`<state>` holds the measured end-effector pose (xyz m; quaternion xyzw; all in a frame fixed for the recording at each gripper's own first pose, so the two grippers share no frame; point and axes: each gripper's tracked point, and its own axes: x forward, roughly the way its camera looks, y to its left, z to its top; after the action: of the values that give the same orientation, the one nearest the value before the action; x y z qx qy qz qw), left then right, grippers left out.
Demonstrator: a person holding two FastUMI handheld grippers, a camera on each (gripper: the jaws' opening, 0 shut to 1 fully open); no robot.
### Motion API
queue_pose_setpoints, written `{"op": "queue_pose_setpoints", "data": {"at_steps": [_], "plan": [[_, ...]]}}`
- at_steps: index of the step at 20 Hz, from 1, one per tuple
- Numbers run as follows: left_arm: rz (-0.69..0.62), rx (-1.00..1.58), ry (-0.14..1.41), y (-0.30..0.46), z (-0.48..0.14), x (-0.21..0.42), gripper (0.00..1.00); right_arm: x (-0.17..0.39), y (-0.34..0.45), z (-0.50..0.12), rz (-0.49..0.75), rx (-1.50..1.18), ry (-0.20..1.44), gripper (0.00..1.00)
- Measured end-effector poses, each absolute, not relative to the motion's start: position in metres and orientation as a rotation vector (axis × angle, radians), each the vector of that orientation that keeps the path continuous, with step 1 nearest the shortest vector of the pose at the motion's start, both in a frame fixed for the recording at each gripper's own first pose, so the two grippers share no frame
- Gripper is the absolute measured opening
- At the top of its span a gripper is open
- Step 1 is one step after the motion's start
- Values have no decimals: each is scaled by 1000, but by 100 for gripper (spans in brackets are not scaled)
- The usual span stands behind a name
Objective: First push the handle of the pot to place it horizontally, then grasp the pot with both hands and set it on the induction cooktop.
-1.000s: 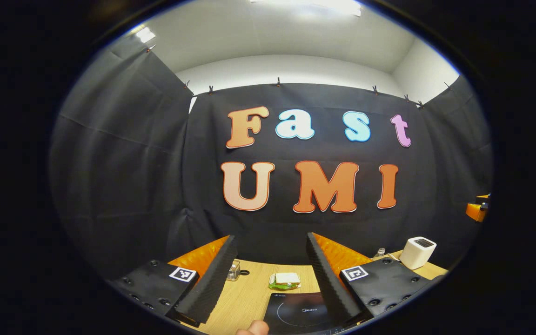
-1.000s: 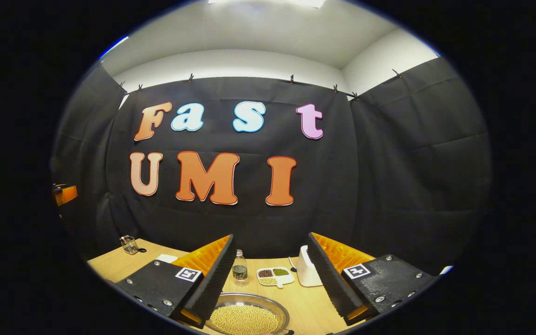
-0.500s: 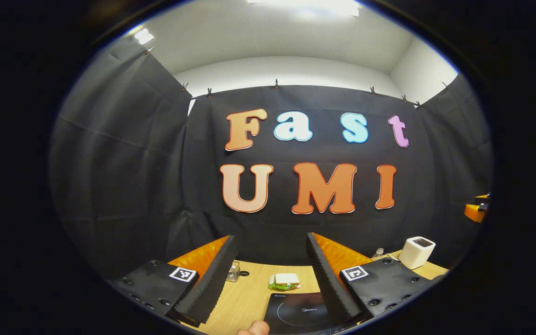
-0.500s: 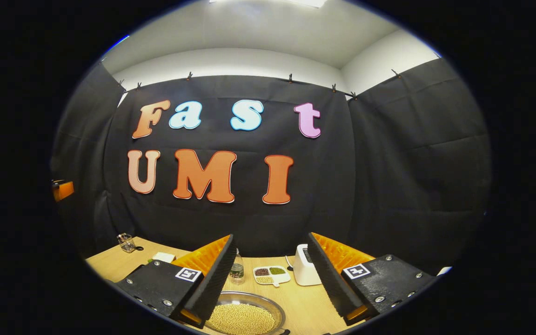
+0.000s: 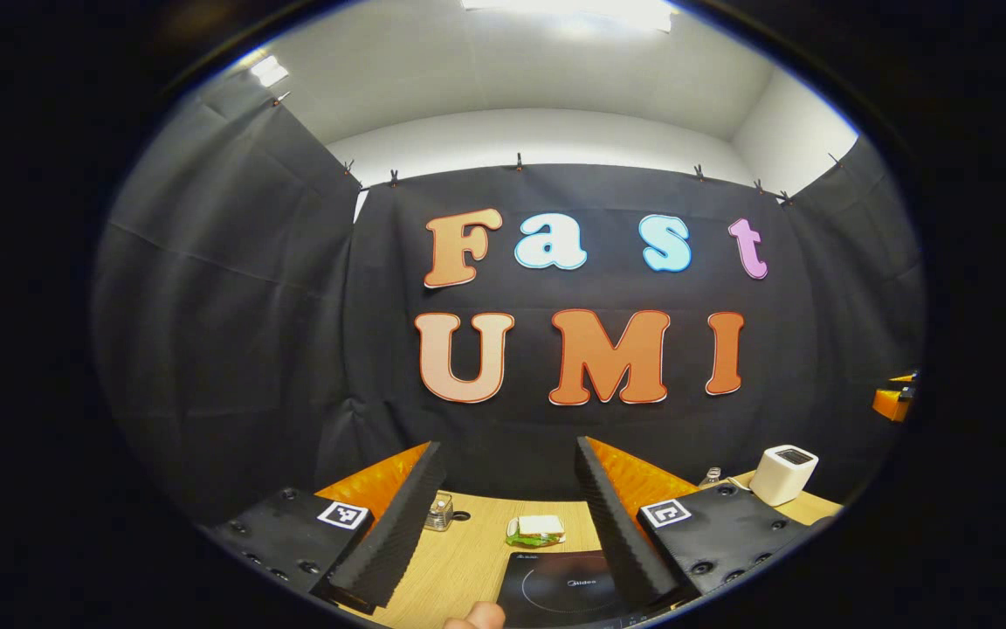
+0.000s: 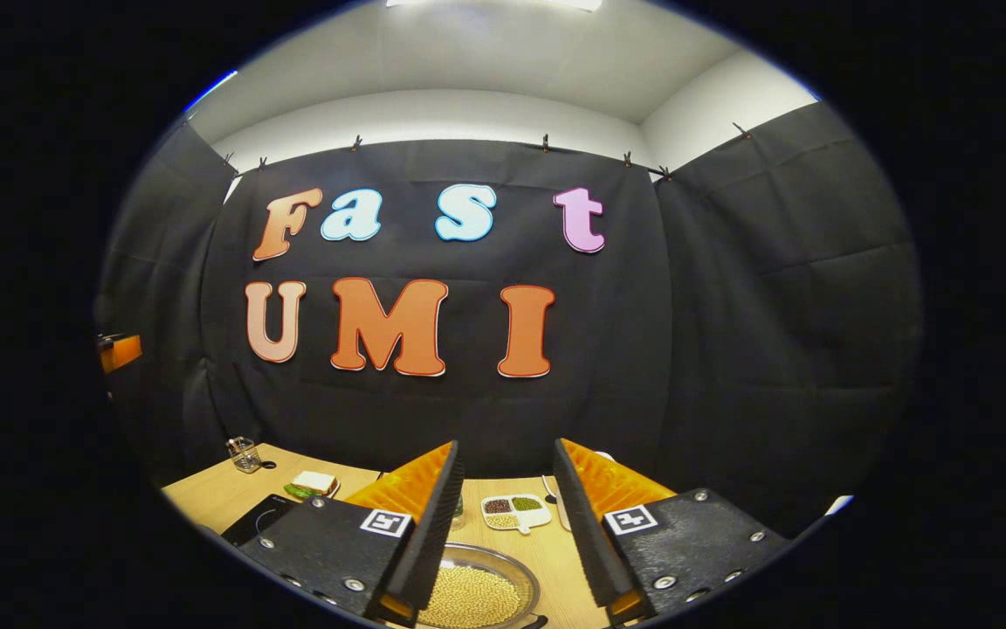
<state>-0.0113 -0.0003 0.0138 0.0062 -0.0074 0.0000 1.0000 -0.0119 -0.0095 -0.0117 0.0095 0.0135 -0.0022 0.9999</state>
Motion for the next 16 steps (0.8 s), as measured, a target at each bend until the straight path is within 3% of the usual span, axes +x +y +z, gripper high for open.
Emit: {"op": "queue_pose_setpoints", "data": {"at_steps": [3, 5, 6, 9, 11, 16], "plan": [[2, 7, -11, 0, 12, -12, 99, -13, -10, -21, -2, 32, 56, 52], [4, 10, -14, 0, 13, -11, 99, -16, -9, -31, 2, 26, 75, 40], [5, 9, -14, 1, 14, -11, 99, -17, -10, -35, 4, 18, 82, 29], [1, 7, -9, -1, 11, -11, 99, -21, -9, -52, 10, -3, 109, 27], [-7, 3, -1, -4, 9, -10, 99, -24, -8, -67, 15, -5, 140, 12], [-8, 0, 5, -4, 8, -8, 99, -33, -6, -107, 27, -34, 219, 5]]}}
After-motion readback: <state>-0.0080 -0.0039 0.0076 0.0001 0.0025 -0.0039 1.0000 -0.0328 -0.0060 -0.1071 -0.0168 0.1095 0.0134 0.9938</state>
